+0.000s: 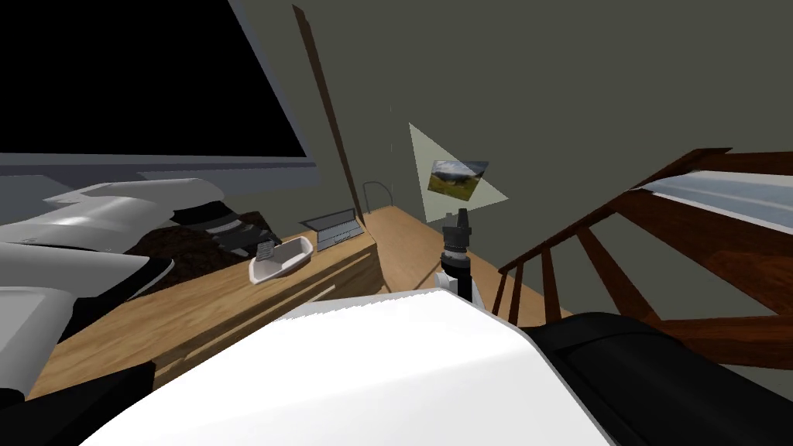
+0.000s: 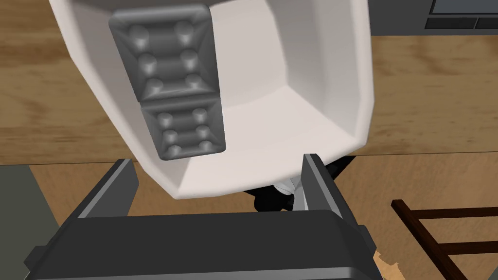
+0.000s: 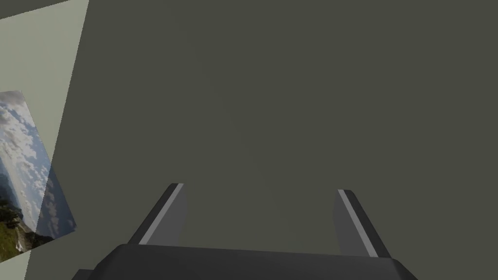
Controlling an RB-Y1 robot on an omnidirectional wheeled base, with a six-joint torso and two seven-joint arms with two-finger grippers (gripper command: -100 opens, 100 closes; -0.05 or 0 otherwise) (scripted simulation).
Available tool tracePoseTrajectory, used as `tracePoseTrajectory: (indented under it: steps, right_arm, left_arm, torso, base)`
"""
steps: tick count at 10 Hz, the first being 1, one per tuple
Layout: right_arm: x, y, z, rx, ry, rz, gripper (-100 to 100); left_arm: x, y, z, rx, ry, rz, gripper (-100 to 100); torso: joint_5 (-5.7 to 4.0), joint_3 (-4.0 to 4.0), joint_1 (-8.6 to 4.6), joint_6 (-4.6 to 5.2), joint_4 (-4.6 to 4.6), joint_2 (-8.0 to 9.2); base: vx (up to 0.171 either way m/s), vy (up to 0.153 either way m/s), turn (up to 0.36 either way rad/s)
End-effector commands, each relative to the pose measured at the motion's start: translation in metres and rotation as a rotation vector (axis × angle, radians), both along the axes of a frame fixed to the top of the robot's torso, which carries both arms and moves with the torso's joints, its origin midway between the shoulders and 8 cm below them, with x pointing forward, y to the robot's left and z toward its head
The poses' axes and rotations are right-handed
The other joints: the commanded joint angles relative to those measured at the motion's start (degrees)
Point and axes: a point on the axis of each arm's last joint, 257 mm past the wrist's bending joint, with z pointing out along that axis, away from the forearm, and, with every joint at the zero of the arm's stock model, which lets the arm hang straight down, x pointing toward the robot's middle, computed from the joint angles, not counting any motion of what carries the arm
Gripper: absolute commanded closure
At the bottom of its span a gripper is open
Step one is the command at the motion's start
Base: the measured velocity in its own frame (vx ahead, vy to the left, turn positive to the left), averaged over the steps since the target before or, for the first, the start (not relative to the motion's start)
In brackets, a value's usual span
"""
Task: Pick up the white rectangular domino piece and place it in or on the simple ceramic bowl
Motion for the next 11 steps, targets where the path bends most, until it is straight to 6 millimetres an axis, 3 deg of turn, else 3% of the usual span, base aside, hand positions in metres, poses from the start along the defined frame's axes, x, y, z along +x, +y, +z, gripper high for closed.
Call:
tracePoseTrajectory:
  steps: [1, 3, 5, 6, 8, 9, 11]
  right_arm:
    - [0.000, 0.000, 0.000, 0.000, 0.000, 0.000, 0]
    - [0.000, 0.000, 0.000, 0.000, 0.000, 0.000, 0]
    - [0.000, 0.000, 0.000, 0.000, 0.000, 0.000, 0]
    - [0.000, 0.000, 0.000, 0.000, 0.000, 0.000, 0]
    - [0.000, 0.000, 0.000, 0.000, 0.000, 0.000, 0]
    - [0.000, 0.000, 0.000, 0.000, 0.000, 0.000, 0]
    - [0.000, 0.000, 0.000, 0.000, 0.000, 0.000, 0]
  left_arm:
    - [0.020, -0.019, 0.004, -0.008, -0.016, -0.057, -100]
    - [0.037, -0.045, -0.005, -0.036, -0.017, -0.107, -100]
    - [0.037, -0.045, -0.005, -0.036, -0.017, -0.107, -100]
    - [0.052, -0.063, -0.001, -0.038, -0.021, -0.157, -100]
    - [0.064, -0.083, -0.003, -0.054, -0.027, -0.194, -100]
    - [0.077, -0.096, 0.007, -0.047, -0.034, -0.237, -100]
    - [0.089, -0.122, 0.002, -0.065, -0.035, -0.284, -100]
  torso:
    - [0.00, 0.00, 0.00, 0.00, 0.00, 0.00]
    - [-0.06, -0.05, -0.23, 0.04, -0.03, -0.06]
    - [-0.02, 0.08, -0.02, 0.09, 0.02, 0.16]
    - [0.00, 0.13, 0.05, 0.08, 0.05, 0.25]
    - [-0.06, 0.01, -0.21, 0.05, 0.00, 0.03]
    - [-0.03, 0.03, -0.04, 0.04, 0.01, 0.06]
    - [-0.07, -0.01, -0.22, 0.09, -0.01, 0.00]
  base:
    - [0.123, 0.020, 0.434]
    - [0.049, -0.051, 0.262]
    - [-0.005, 0.006, -0.016]
    - [0.047, -0.030, 0.267]
    - [0.054, -0.034, 0.309]
    - [0.059, -0.048, 0.268]
    - [0.052, -0.027, 0.272]
